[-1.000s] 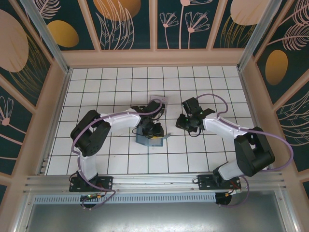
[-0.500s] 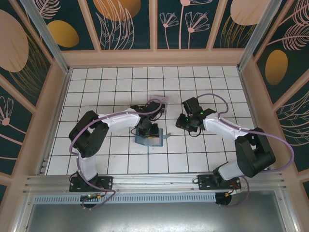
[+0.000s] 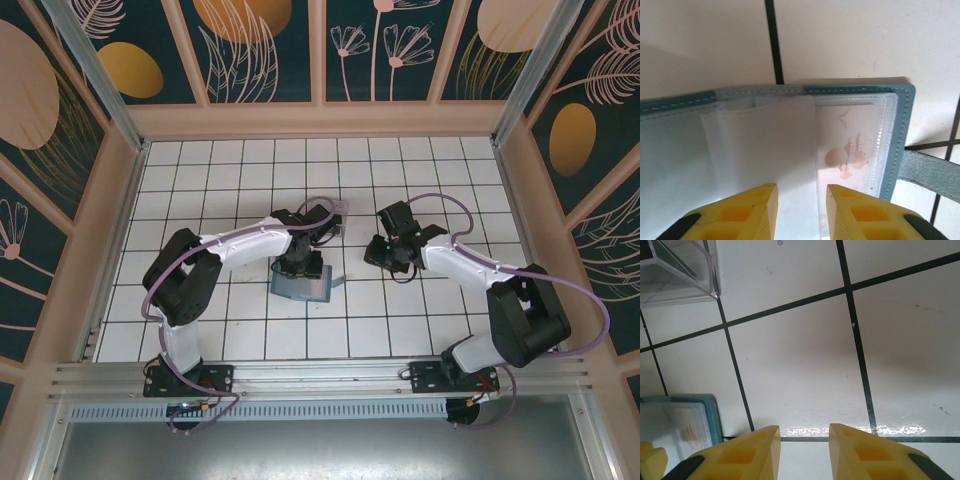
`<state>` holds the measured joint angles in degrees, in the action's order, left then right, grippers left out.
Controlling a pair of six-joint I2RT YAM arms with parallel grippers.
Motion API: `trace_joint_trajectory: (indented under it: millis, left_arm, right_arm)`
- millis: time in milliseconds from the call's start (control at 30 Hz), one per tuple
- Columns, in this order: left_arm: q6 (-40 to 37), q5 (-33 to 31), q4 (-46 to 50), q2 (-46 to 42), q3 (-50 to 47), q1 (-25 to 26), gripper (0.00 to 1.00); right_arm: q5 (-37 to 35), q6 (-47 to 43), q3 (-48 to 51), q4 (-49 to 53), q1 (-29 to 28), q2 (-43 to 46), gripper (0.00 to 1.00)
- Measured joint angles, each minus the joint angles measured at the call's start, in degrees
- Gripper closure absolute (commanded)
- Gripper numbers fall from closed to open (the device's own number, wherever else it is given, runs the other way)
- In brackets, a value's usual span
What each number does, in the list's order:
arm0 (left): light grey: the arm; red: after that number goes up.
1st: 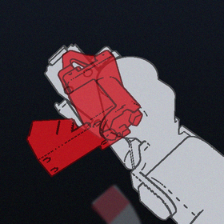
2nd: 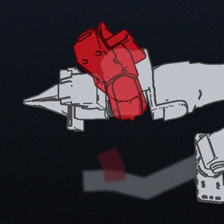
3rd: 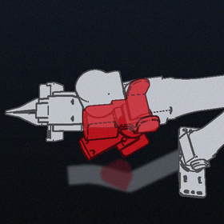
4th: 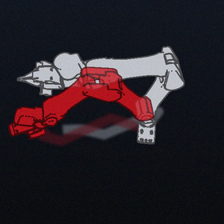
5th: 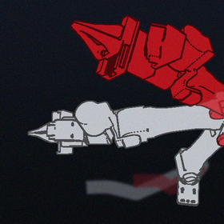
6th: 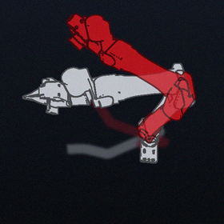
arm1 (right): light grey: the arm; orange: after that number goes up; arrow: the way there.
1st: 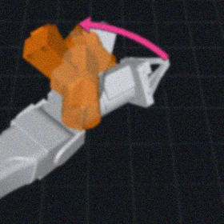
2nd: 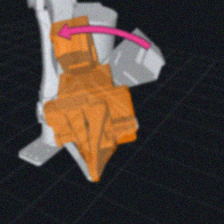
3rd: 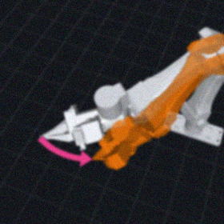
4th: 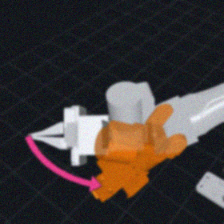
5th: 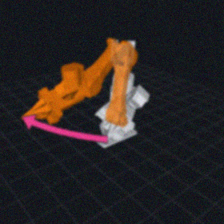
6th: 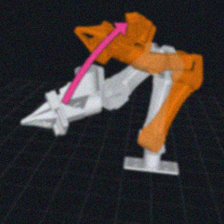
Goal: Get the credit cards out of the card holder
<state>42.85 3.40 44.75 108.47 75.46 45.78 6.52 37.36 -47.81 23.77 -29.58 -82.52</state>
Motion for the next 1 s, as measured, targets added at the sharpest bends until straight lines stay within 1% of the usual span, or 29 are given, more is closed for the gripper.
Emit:
trace_joint_trajectory:
  millis: [267, 400, 600, 800, 900, 1000]
  left_arm:
    - [-0.7, -2.6, 2.2, 0.0, 0.4, 0.0, 0.64]
    - [-0.9, -2.9, 2.4, 0.0, 0.4, 0.0, 0.60]
    - [-1.7, -3.5, 2.5, 0.2, 0.4, 0.0, 0.50]
    - [-1.9, -3.7, 2.4, 0.2, 0.5, 0.0, 0.51]
    - [-1.9, -1.7, 1.7, 0.2, 0.9, 0.0, 0.53]
    - [-1.6, 3.2, -0.9, 0.2, 0.7, 0.0, 0.53]
  right_arm:
    - [0.0, 0.0, 0.0, 0.0, 0.0, 0.0, 0.68]
    - [0.0, 0.0, 0.0, 0.0, 0.0, 0.0, 0.68]
    - [0.0, 0.0, 0.0, 0.0, 0.0, 0.0, 0.68]
    - [0.0, 0.0, 0.0, 0.0, 0.0, 0.0, 0.68]
    - [0.0, 0.0, 0.0, 0.0, 0.0, 0.0, 0.68]
    - [0.0, 0.0, 0.0, 0.0, 0.0, 0.0, 0.68]
